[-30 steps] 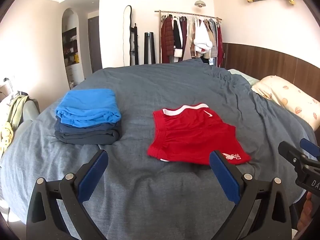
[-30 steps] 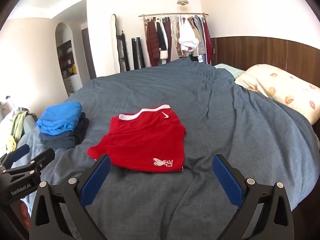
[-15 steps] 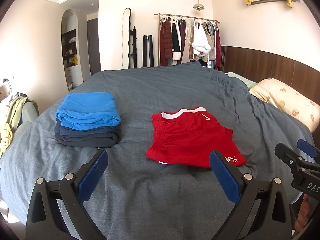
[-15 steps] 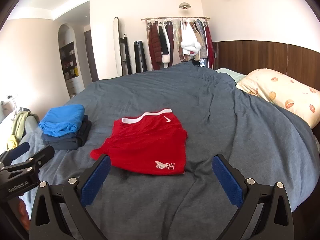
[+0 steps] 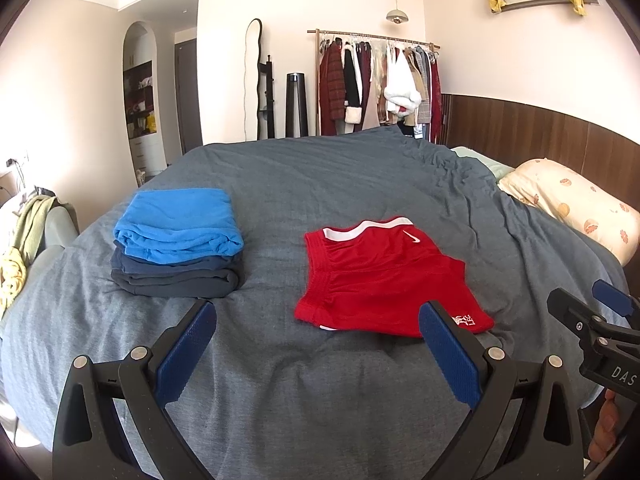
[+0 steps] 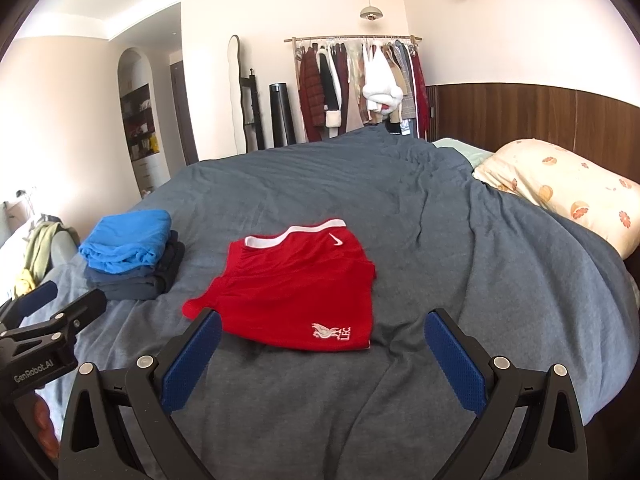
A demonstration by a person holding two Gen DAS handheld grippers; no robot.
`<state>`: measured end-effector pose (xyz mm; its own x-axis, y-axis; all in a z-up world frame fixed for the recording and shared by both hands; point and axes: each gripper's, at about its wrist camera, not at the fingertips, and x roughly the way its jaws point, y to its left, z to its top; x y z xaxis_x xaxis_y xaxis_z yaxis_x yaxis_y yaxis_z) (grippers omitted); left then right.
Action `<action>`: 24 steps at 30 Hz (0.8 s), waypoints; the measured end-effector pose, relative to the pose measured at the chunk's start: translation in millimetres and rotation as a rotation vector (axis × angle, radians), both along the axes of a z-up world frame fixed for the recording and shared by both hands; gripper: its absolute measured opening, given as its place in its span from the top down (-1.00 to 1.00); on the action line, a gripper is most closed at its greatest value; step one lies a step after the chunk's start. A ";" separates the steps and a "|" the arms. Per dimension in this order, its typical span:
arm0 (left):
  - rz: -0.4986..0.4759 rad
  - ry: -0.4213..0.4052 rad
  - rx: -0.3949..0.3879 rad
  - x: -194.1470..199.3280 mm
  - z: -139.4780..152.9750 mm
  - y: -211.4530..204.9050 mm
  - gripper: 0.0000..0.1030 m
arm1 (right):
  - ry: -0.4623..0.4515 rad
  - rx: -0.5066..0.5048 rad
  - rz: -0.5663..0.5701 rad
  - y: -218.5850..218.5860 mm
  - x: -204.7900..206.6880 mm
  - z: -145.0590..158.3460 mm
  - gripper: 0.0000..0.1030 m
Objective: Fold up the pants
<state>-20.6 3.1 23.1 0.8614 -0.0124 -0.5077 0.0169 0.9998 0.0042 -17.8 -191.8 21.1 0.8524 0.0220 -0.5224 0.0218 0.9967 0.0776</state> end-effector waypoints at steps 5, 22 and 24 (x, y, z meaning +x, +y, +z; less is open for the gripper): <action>-0.001 -0.002 0.000 -0.2 1.6 0.4 -1.00 | -0.002 -0.003 -0.001 0.3 -0.1 -0.4 -0.99; 0.002 -0.001 0.001 -1.0 1.4 1.2 -1.00 | 0.000 -0.003 0.001 0.3 -0.6 0.1 -0.99; 0.002 0.000 0.000 -0.9 1.2 2.5 -1.00 | 0.001 -0.005 0.002 0.9 -0.7 0.3 -0.99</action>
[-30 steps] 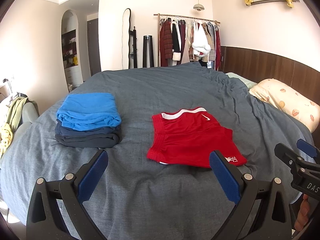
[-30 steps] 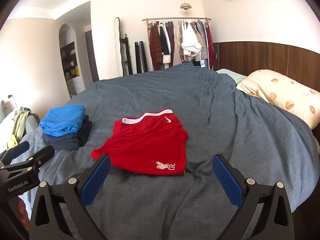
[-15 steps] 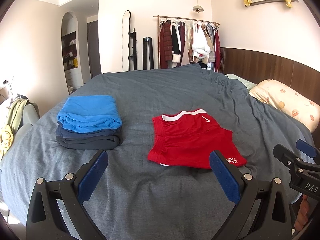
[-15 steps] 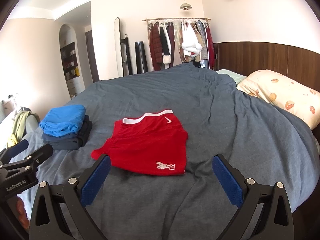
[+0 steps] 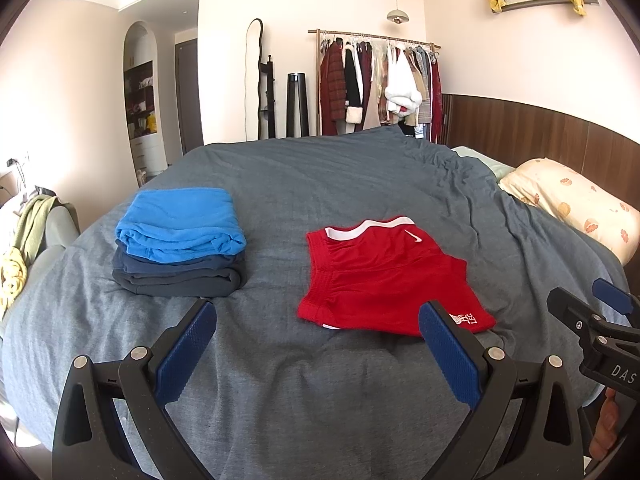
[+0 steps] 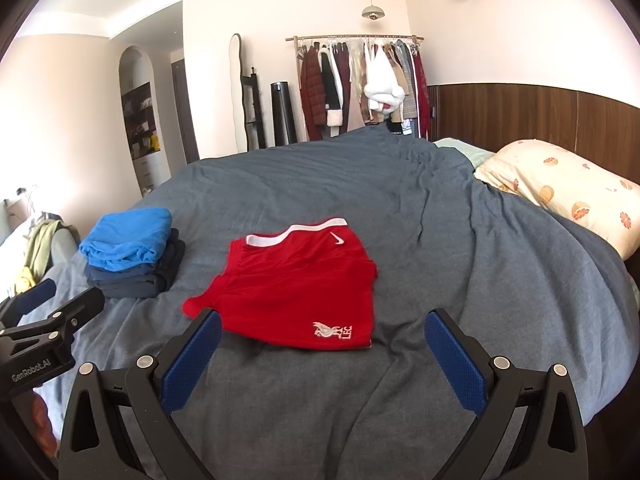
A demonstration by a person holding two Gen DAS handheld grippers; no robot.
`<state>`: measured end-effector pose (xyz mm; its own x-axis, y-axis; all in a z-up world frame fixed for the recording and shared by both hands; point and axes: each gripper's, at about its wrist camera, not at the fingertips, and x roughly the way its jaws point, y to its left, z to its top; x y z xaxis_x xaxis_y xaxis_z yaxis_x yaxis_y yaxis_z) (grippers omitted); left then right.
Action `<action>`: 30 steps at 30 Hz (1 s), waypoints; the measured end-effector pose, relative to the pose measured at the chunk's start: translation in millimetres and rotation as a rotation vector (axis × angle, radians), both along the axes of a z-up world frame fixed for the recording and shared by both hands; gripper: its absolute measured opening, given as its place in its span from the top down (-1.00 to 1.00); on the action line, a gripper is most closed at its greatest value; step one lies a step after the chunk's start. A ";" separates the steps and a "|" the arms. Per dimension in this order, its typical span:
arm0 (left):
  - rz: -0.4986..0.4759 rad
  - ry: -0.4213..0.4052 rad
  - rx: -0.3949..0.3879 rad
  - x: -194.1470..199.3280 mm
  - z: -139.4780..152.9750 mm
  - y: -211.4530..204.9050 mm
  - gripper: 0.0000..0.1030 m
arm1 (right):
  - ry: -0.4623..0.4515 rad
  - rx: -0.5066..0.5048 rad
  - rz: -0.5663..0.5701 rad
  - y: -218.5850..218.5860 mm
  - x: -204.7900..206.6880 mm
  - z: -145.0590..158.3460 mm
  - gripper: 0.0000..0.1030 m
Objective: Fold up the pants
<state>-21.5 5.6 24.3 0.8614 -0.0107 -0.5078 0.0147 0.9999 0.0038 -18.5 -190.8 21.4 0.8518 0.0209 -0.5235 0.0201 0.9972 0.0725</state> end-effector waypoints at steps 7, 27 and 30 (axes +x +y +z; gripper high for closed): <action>0.000 0.001 -0.001 -0.1 -0.8 0.8 -1.00 | 0.005 -0.004 0.010 2.2 2.7 -1.1 -0.99; 0.022 0.082 -0.014 25.7 -33.2 14.0 -1.00 | 0.079 -0.012 0.016 8.3 23.6 -25.6 -0.99; 0.037 0.095 -0.018 34.7 -42.0 16.6 -1.00 | 0.103 -0.002 0.007 6.4 31.0 -35.0 -0.99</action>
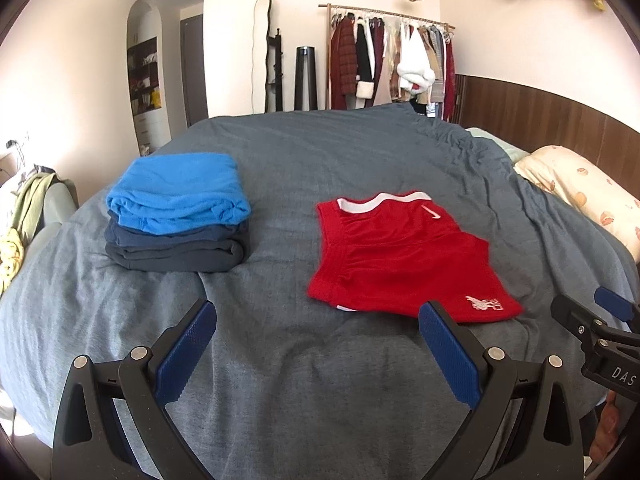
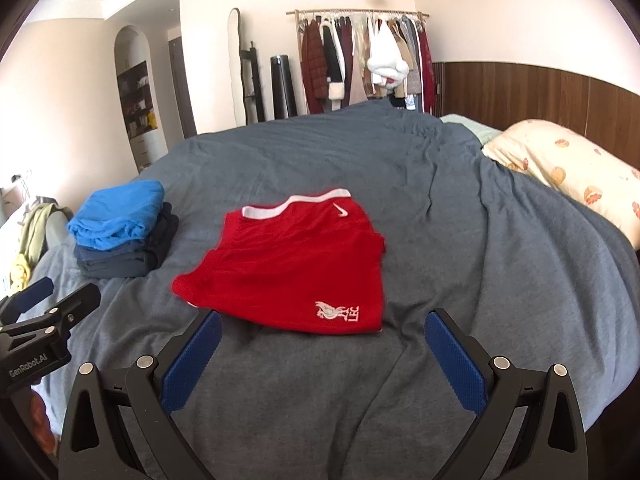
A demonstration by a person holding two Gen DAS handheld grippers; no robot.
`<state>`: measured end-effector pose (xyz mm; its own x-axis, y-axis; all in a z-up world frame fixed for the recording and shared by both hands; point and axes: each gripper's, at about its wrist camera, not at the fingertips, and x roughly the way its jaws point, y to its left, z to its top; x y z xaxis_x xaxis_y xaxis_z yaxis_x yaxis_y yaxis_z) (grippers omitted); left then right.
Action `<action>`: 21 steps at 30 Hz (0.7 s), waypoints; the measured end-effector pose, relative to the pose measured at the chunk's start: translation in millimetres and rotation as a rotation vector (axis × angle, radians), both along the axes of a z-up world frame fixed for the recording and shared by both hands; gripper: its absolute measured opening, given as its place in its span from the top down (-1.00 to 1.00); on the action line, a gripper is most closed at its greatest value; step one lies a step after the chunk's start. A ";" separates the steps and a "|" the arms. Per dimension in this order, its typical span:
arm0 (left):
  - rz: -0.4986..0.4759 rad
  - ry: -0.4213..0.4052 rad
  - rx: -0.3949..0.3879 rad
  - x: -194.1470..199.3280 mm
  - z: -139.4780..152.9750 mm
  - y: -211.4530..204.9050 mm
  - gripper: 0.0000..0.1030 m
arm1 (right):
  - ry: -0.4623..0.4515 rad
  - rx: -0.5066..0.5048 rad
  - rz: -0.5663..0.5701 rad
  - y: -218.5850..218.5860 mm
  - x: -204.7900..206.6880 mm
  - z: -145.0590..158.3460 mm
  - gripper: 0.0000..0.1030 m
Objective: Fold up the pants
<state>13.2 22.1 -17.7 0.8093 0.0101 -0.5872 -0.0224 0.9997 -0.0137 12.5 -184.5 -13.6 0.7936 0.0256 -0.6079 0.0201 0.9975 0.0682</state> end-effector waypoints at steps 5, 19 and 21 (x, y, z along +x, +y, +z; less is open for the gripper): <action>0.020 0.039 -0.002 21.0 -18.6 3.4 -1.00 | 0.041 0.037 -0.035 -8.9 16.2 -18.1 -0.99; 0.012 0.091 0.051 85.3 -61.3 -1.9 -0.98 | 0.149 0.080 -0.080 -24.7 74.4 -67.8 -0.81; 0.001 0.109 0.046 96.1 -66.4 -2.9 -0.96 | 0.164 0.090 -0.094 -28.4 83.8 -72.4 -0.80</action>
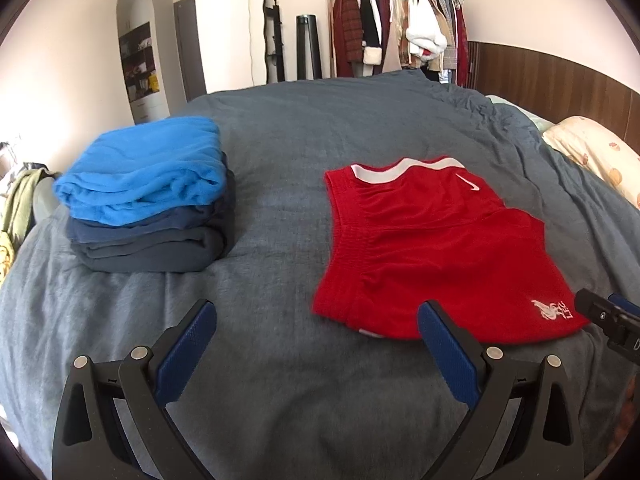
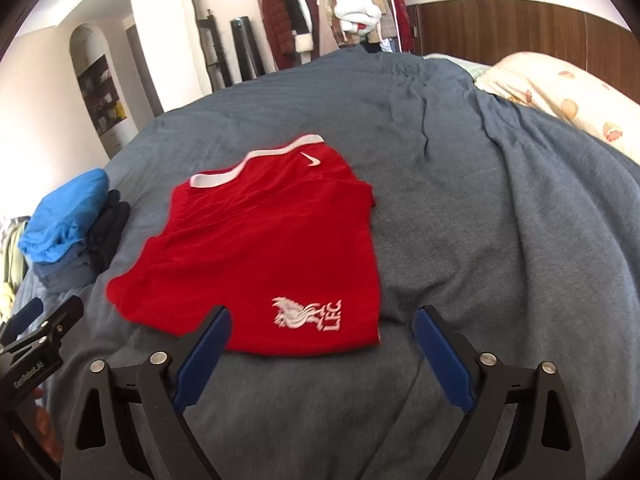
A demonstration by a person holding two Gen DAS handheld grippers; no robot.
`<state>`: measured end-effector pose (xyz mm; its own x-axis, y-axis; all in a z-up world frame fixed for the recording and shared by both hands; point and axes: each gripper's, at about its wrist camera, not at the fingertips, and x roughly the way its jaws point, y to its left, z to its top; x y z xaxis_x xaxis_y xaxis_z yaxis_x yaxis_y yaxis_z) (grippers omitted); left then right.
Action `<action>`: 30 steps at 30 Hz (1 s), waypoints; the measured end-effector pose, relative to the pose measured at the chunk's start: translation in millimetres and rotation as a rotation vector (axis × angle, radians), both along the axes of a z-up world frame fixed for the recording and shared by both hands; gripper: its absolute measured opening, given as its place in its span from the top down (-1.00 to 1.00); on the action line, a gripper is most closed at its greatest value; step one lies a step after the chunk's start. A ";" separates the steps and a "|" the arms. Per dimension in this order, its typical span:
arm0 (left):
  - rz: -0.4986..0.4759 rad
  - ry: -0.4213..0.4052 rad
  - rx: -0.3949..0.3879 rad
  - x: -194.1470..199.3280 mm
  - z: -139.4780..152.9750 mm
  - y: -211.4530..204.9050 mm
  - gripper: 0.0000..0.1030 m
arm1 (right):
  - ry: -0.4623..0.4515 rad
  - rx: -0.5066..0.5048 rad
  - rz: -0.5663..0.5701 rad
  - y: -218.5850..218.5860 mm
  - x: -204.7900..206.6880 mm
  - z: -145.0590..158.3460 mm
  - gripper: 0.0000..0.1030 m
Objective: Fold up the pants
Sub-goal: 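Grasp the red shorts' waistband with the left gripper while the right grasps the hem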
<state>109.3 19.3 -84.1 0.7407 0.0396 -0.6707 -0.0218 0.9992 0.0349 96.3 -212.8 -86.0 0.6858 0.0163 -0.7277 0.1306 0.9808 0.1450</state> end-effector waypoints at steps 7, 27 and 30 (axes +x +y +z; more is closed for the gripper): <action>-0.024 0.179 0.018 34.3 0.4 -6.3 -0.78 | 0.171 0.032 -0.032 -8.9 33.0 -5.5 -0.65; -0.059 0.450 -0.034 86.6 -4.6 -13.8 -0.33 | 0.487 0.135 -0.084 -30.1 66.5 -6.7 -0.23; -0.062 0.488 -0.035 92.4 -12.8 -13.5 -0.23 | 0.526 0.150 -0.096 -31.3 67.8 -14.6 -0.15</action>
